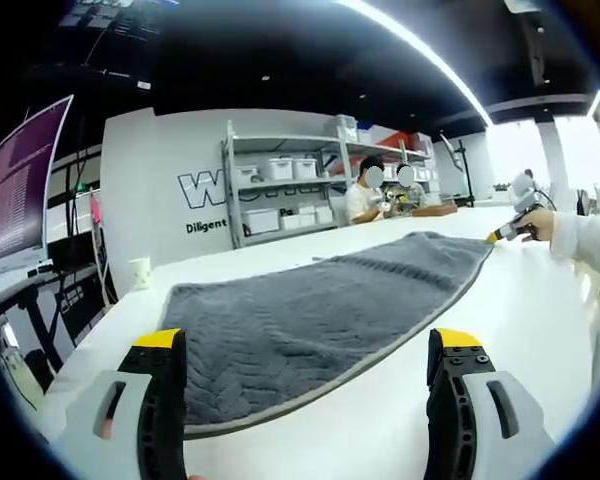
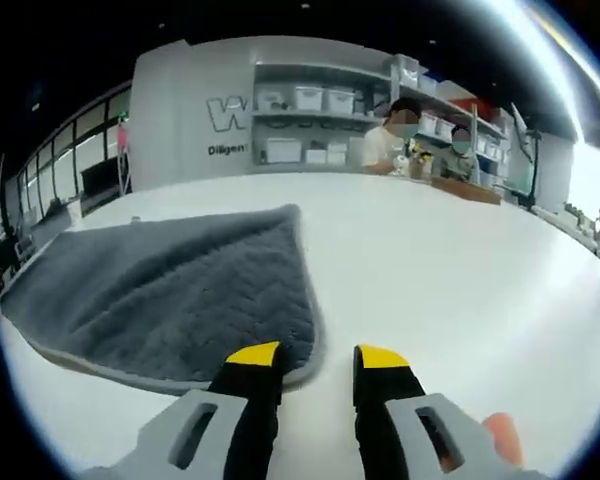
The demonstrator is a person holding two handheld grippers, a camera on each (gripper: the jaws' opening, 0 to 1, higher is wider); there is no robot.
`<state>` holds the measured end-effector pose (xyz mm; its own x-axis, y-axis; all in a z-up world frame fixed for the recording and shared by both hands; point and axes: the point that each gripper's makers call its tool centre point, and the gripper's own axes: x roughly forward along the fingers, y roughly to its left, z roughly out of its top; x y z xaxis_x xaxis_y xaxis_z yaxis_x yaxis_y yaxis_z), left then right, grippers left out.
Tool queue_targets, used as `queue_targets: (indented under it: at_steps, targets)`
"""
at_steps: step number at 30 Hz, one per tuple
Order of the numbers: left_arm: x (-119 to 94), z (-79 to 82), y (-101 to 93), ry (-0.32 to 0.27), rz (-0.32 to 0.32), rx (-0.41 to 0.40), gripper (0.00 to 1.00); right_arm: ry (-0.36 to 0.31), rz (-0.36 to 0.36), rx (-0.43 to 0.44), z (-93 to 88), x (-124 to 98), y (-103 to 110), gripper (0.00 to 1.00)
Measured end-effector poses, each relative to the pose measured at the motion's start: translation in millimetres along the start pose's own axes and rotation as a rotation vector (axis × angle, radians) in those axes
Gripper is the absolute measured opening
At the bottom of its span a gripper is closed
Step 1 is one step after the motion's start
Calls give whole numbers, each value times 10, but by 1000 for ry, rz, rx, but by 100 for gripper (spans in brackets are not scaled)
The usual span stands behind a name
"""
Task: Open the folded towel by lifting each exposed corner and separating the folded layers until the towel lies flat within the target outline without major curled edges
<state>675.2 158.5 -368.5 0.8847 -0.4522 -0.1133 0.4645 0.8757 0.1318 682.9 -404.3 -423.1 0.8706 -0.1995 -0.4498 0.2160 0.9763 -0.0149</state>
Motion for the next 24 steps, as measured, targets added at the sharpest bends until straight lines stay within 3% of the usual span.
queue_targets:
  at_steps: [4,8,24]
  targets:
    - [1,-1,2,1,0,-1,99,6,1,26,-17,14,-8,16]
    - [7,-3,6,2,0,-1,99,3,9,25,-16,16,-25,4]
    - [4,-12,23,4,4,-7,99,-14,-33,75,-60,-82,-175,0]
